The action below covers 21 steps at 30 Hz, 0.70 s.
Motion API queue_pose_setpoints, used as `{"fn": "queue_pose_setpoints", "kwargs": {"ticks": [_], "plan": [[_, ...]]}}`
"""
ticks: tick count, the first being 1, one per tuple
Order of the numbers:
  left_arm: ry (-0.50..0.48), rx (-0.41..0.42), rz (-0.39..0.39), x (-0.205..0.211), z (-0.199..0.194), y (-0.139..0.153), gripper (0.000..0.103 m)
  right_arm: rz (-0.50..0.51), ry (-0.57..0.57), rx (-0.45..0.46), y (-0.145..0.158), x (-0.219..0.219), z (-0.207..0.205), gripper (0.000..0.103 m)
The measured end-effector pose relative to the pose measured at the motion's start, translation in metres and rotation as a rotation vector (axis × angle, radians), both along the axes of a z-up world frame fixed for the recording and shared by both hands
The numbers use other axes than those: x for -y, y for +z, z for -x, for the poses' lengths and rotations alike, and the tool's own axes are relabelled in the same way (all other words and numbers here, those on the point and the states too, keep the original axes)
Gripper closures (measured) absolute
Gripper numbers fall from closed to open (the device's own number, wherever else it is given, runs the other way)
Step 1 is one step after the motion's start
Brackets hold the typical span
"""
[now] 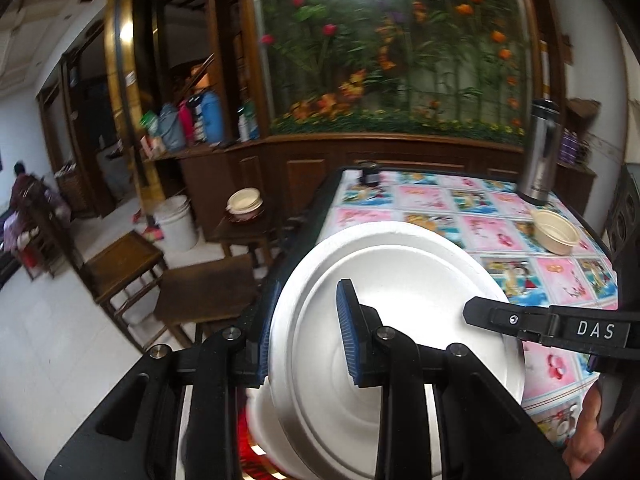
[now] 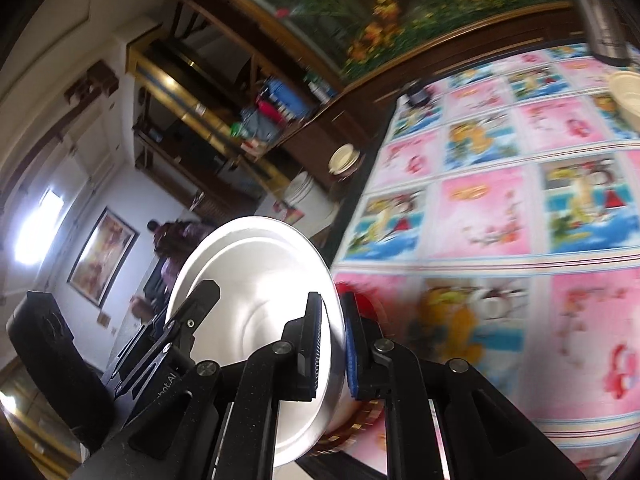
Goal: Organize plates and bowls
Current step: 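Carry the white bowl with the right gripper to the stack in the left gripper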
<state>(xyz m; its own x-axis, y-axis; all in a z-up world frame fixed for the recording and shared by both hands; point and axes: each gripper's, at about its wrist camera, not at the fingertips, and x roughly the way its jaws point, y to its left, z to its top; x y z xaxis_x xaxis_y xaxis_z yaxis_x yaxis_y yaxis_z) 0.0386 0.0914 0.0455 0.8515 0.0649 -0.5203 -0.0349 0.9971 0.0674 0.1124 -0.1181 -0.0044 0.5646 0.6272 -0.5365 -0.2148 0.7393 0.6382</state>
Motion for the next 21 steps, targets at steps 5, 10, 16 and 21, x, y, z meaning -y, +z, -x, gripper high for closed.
{"fn": "queue_pose_setpoints", "kwargs": {"ticks": [5,10,16,21], "plan": [[0.036,-0.059,-0.015,-0.017,-0.009,-0.025,0.077,0.023,0.042,-0.028,-0.014,-0.036,-0.005,0.092],[0.04,-0.135,-0.006,-0.023,-0.019,-0.055,0.077,0.07,0.037,-0.082,-0.04,-0.047,-0.011,0.092],[0.054,-0.212,-0.016,-0.028,-0.024,-0.082,0.075,0.131,0.027,-0.12,-0.065,-0.052,-0.017,0.09],[0.085,-0.232,0.056,-0.048,-0.016,-0.087,0.031,0.137,0.048,-0.073,-0.06,-0.054,-0.01,0.07]]}}
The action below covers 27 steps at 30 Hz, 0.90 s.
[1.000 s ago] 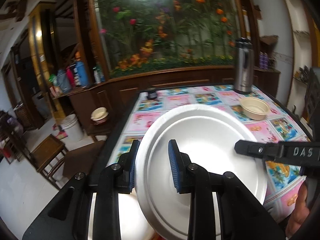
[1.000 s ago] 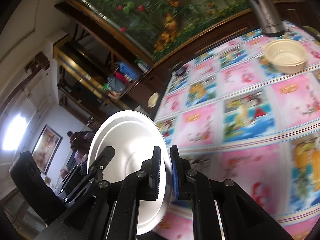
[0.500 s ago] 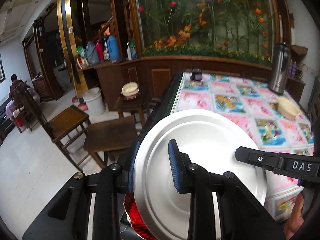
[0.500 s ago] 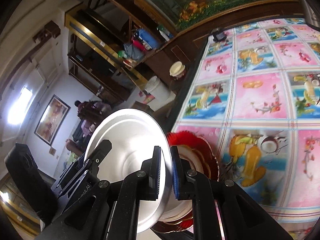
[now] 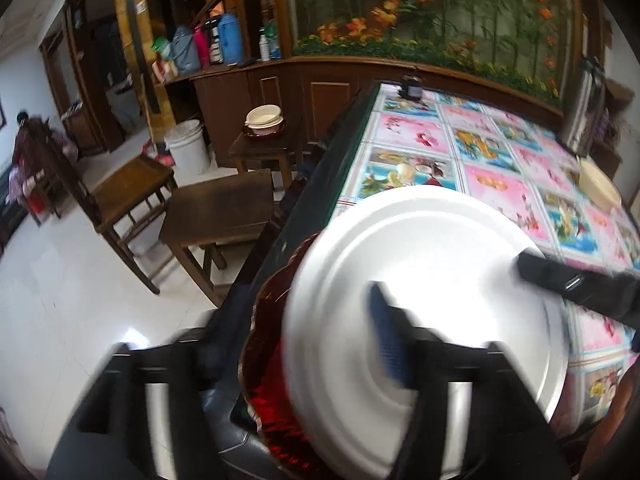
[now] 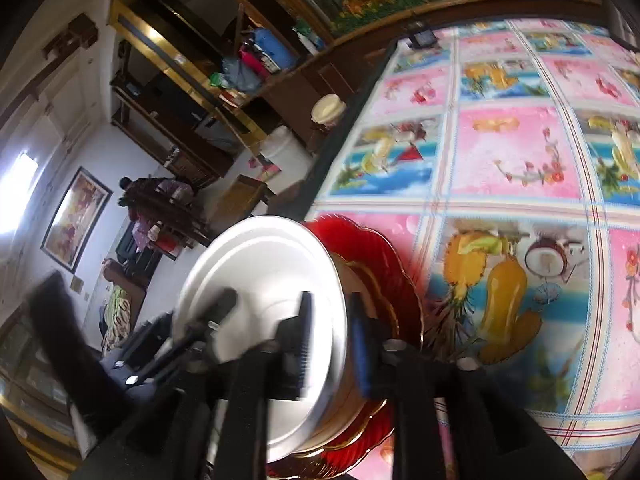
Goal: Organize plates and bowls
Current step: 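Carry the white bowl with the right gripper to the stack in the left gripper, then lower the white bowl onto the stack and open the right gripper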
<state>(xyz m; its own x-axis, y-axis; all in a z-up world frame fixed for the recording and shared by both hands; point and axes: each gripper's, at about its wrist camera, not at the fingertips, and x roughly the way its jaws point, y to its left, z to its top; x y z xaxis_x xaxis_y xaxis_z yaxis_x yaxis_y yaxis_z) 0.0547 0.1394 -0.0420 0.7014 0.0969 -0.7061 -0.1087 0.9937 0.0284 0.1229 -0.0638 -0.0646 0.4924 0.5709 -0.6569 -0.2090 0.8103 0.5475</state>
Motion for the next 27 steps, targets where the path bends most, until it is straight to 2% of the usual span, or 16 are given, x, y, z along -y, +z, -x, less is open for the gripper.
{"fn": "queue_pose_setpoints", "kwargs": {"ticks": [2,5,7,10,13,14,21,27], "plan": [[0.026,0.036,0.035,-0.01,0.01,0.009,0.029,-0.028,-0.009,0.062,0.014,0.011,0.004,0.056],[0.073,0.121,0.077,-0.017,0.023,0.032,0.021,-0.062,-0.045,0.134,0.032,0.037,0.009,0.047],[0.074,0.176,0.068,-0.011,0.03,0.046,0.019,-0.072,-0.083,0.158,0.037,0.056,0.009,0.043],[0.027,0.25,0.034,0.017,0.04,0.066,0.014,-0.092,-0.162,0.151,0.036,0.091,0.007,0.042],[-0.035,0.311,-0.007,0.049,0.046,0.083,0.0,-0.126,-0.233,0.125,0.028,0.126,0.006,0.042],[-0.058,0.329,-0.019,0.06,0.048,0.088,0.0,-0.135,-0.251,0.123,0.026,0.137,0.007,0.042],[-0.224,0.366,-0.021,0.138,0.039,0.113,0.0,-0.162,-0.347,0.16,0.031,0.198,0.017,0.041],[-0.301,0.363,-0.011,0.203,0.017,0.125,0.0,-0.158,-0.437,0.224,0.042,0.263,0.025,0.023]]}}
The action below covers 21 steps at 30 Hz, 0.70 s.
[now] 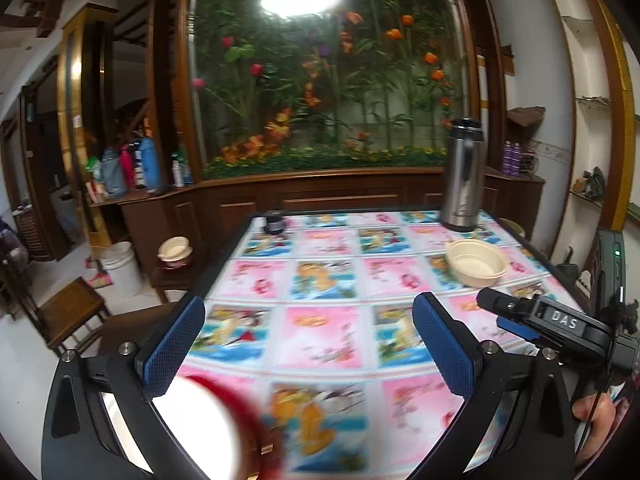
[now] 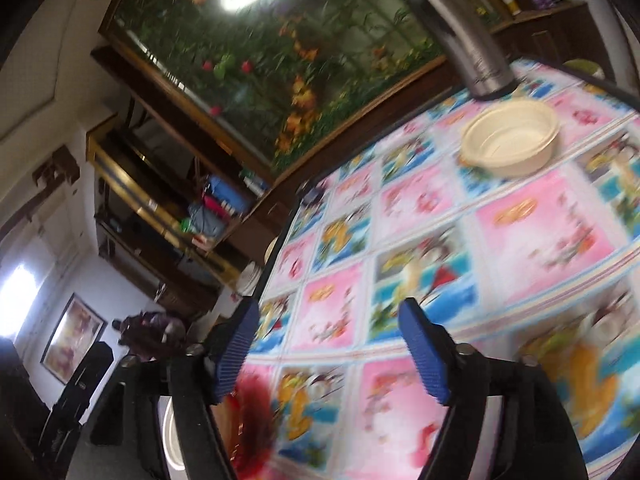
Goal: Organize plates and bowls
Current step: 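Lower the white bowl onto the stack and open the right gripper, then move the right gripper to the cream bowl on the table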
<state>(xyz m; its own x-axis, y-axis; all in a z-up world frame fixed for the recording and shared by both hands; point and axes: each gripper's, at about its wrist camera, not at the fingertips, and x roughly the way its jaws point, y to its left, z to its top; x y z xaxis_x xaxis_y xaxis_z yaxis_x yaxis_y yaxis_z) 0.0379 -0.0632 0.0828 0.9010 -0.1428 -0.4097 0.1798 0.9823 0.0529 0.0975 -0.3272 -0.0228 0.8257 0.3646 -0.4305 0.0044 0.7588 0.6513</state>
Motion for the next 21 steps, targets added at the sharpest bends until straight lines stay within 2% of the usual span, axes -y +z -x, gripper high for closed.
{"fn": "queue_pose_setpoints", "kwargs": {"ticks": [3,4,5,8,14,21], "plan": [[-0.03,-0.019,-0.005,0.032,-0.016,-0.001,0.0,-0.012,-0.058,0.026,0.004,0.037,0.0,0.01],[-0.043,-0.024,-0.008,0.043,-0.023,-0.002,0.0,-0.017,-0.072,0.035,0.005,0.047,0.0,0.002],[-0.049,-0.028,-0.011,0.052,-0.028,-0.002,0.0,-0.026,-0.093,0.047,0.006,0.063,-0.001,0.0],[-0.072,-0.048,-0.019,0.079,-0.046,-0.007,0.0,-0.045,-0.11,0.043,0.008,0.098,-0.007,0.0],[-0.104,-0.101,-0.026,0.124,-0.085,-0.018,0.0,-0.118,-0.219,0.01,-0.002,0.166,-0.03,0.0],[-0.094,-0.196,-0.032,0.175,-0.145,-0.043,0.0,-0.242,-0.358,-0.034,-0.028,0.227,-0.076,0.0]]}}
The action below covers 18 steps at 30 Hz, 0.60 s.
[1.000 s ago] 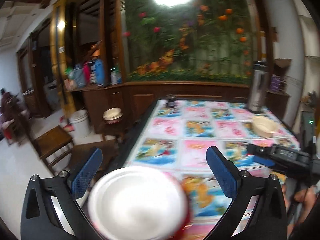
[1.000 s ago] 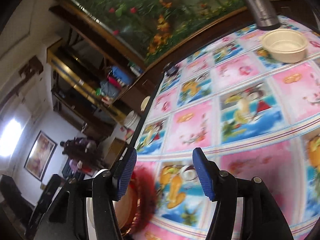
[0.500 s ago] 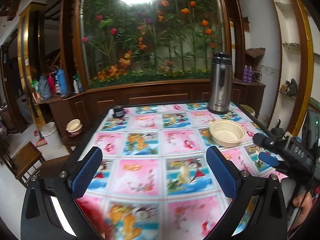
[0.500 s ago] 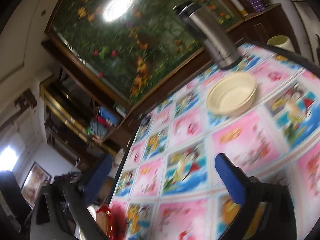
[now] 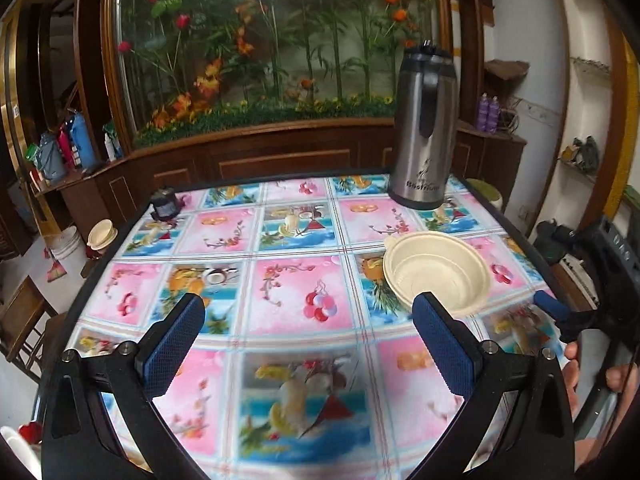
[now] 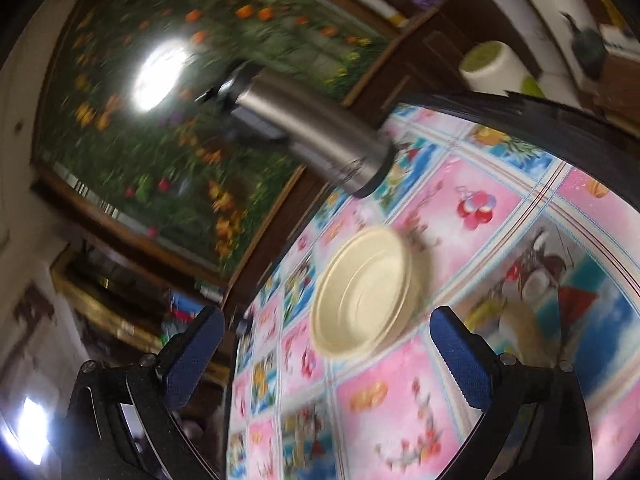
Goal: Organize plates and bowls
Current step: 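Move the right gripper to the cream bowl on the table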
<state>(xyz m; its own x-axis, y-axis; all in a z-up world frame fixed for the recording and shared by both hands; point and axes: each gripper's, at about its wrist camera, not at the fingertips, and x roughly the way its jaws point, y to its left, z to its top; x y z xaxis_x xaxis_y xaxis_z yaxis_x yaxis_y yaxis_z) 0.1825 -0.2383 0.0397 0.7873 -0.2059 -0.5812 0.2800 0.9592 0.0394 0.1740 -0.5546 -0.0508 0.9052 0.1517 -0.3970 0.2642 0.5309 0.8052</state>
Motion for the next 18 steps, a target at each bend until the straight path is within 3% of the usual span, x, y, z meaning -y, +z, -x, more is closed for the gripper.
{"fn": "queue_pose_setpoints", "kwargs": {"ticks": [3,8,13,18], "plan": [[0.024,-0.033,-0.016,0.018,-0.023,-0.015,0.0,-0.01,-0.077,-0.001,-0.012,0.014,-0.013,0.0],[0.053,-0.121,0.012,0.043,-0.057,-0.045,0.0,0.012,-0.08,-0.05,-0.029,0.023,-0.021,0.0],[0.073,-0.149,0.019,0.058,-0.067,-0.059,0.0,0.022,-0.113,-0.021,-0.031,0.028,-0.016,0.0],[0.025,-0.164,-0.017,0.07,-0.067,-0.065,0.0,0.017,-0.106,-0.028,-0.035,0.026,-0.02,0.0]]}}
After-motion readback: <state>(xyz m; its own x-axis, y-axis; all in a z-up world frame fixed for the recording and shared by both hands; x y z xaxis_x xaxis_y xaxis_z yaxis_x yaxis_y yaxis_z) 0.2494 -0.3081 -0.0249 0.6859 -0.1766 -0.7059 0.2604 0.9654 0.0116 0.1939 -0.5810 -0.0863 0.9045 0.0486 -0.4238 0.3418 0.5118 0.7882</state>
